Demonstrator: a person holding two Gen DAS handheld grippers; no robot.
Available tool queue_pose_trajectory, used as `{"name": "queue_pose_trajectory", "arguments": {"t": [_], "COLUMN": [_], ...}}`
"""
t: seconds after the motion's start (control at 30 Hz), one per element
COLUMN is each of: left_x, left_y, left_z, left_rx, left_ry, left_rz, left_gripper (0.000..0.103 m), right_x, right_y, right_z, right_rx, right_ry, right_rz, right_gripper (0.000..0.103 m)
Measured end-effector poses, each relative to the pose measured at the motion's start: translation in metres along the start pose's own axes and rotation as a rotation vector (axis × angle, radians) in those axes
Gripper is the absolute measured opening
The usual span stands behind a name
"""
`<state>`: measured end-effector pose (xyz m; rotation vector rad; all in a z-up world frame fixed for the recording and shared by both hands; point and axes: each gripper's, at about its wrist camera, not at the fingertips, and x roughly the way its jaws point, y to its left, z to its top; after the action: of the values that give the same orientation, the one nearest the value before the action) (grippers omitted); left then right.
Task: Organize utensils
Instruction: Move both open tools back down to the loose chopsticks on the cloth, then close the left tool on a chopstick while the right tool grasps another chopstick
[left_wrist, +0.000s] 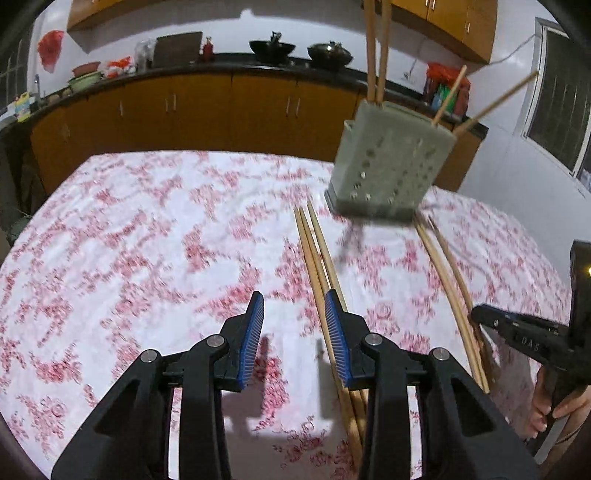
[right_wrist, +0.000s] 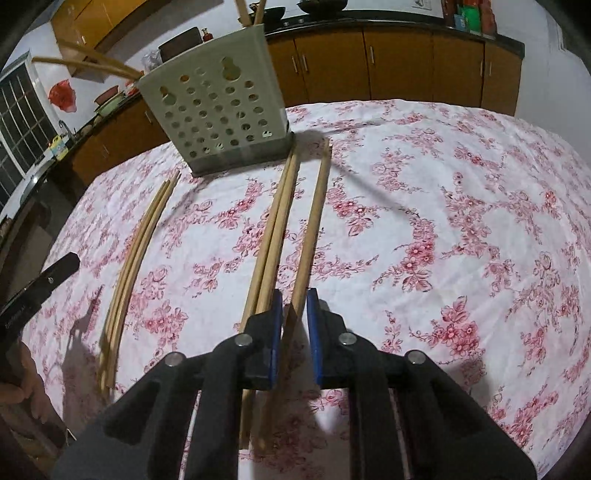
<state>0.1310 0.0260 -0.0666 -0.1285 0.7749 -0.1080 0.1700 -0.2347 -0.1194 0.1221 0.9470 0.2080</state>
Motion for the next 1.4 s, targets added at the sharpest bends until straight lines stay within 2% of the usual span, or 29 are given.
{"name": "queue_pose_trajectory", "arguments": {"t": [0.17, 0.4, 0.6, 0.93, 1.03, 1.07, 1.2, 1.4], "left_x": [0.007, 0.019, 0.026, 0.027, 0.028, 0.030, 0.035, 0.051], "left_y": [-0.004, -0.011, -0.015, -0.016, -0.017, -0.019, -0.024, 0.000], "left_z": [-0.006, -0.014, -0.018, -0.018, -0.019, -0.020, -0.018, 0.003], "left_rx": [0.009, 0.019, 0.029, 0.039, 0.047, 0.062, 0.108, 0.066], "left_ry": [0.037, 0.085, 0.114, 0.123, 0.127, 0.135, 0.123, 0.111], "left_rz": [-0.018, -0.053, -0.058, -0.047, -0.039, -0.022, 0.020, 0.069], "left_gripper": [0.031, 0.024, 0.022, 0.020, 0.013, 0.009, 0.008, 0.007], "right_x": [0.005, 0.009, 0.016, 0.017, 0.017, 0.017, 0.016, 0.017], "right_y": [0.001, -0.028, -0.037, -0.038, -0.038, -0.038, -0.034, -0.038], "right_z": [0.007, 0.024, 0.029, 0.030, 0.030, 0.030, 0.027, 0.030], "right_rx": [-0.041, 0.030, 0.014, 0.019, 0.019, 0.018, 0.002, 0.010], "right_ry": [-0.021, -0.044, -0.088, -0.089, -0.090, -0.090, -0.089, -0.089], "right_rz": [-0.105, -0.147, -0.201, -0.197, -0.197, -0.199, -0.213, -0.194], "right_gripper": [0.009, 0.008, 0.009, 0.009, 0.009, 0.009, 0.010, 0.009]}}
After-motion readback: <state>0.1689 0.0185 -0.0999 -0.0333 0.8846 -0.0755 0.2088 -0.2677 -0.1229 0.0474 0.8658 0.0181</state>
